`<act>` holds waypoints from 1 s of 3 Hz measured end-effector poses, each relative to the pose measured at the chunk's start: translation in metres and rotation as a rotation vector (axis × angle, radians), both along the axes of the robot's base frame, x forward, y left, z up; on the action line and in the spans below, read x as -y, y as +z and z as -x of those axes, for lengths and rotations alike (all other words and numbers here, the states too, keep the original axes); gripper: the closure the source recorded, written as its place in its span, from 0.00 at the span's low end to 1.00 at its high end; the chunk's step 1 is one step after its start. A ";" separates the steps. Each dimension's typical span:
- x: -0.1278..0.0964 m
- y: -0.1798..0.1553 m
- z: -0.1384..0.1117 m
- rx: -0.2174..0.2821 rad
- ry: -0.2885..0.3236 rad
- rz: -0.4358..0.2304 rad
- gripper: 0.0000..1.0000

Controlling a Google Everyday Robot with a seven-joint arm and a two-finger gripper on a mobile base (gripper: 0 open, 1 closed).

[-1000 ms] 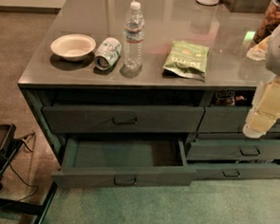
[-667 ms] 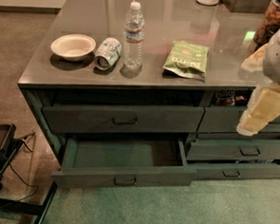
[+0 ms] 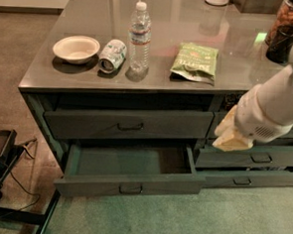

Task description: Close middle drawer

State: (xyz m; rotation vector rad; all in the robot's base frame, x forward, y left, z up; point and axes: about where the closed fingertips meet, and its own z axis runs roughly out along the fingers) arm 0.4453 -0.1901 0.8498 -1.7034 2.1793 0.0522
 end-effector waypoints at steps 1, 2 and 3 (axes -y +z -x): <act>-0.014 -0.084 0.005 -0.088 0.002 -0.058 0.87; -0.035 -0.159 0.029 -0.231 0.023 -0.100 1.00; -0.037 -0.178 0.038 -0.273 0.027 -0.107 1.00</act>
Offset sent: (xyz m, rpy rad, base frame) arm -0.0666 0.0605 -0.2601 0.1564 0.4404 0.0520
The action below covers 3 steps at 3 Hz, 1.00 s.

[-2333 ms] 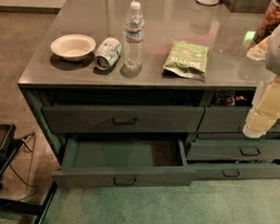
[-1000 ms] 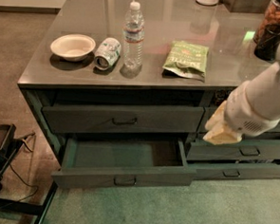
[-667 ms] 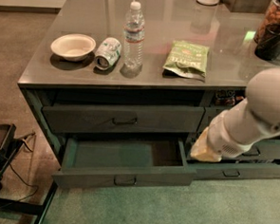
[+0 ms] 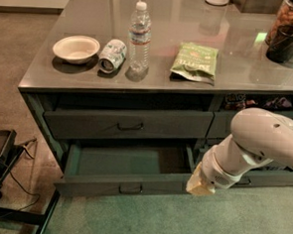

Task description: Close middle drawer

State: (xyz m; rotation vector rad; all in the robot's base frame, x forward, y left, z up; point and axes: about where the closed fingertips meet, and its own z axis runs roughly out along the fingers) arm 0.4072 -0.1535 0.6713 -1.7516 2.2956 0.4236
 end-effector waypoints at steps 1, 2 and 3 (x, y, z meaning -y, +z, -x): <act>0.000 0.000 0.000 0.000 0.000 0.000 1.00; 0.001 -0.035 0.006 0.017 0.003 -0.047 1.00; -0.006 -0.107 0.013 0.066 0.013 -0.182 1.00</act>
Offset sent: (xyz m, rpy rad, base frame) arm -0.0251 -0.0050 -0.1440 0.2008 -0.0728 0.0105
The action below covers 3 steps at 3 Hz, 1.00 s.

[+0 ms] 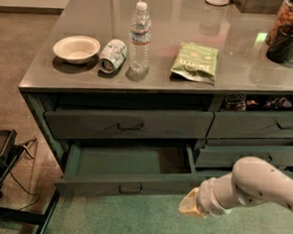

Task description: Close middle drawer

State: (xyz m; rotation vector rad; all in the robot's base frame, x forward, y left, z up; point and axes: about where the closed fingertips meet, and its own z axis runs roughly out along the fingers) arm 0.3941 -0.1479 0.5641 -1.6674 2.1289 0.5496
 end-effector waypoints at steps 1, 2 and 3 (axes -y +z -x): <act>-0.007 -0.054 -0.016 0.054 0.015 -0.117 1.00; -0.018 -0.087 -0.002 0.007 0.035 -0.163 1.00; -0.018 -0.087 -0.002 0.007 0.035 -0.163 1.00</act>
Offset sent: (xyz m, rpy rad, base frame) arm 0.0145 0.0061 -0.0469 0.1030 -0.0522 0.0131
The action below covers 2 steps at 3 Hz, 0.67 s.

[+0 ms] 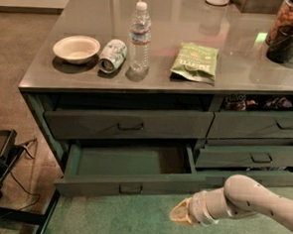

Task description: Close middle drawer

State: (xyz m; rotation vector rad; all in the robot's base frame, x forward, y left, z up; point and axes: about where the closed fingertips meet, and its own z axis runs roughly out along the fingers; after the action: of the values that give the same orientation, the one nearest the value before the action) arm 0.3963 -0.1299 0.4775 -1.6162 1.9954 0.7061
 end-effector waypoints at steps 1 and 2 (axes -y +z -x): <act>0.000 -0.004 -0.006 0.041 0.020 0.011 1.00; -0.007 -0.016 -0.026 0.142 0.063 0.028 1.00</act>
Offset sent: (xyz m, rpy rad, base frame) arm 0.0565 0.0136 -0.0296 -0.0557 -0.2853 0.1073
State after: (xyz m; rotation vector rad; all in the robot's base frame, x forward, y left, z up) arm 0.4226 -0.1224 0.4610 -1.7026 1.8684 0.5721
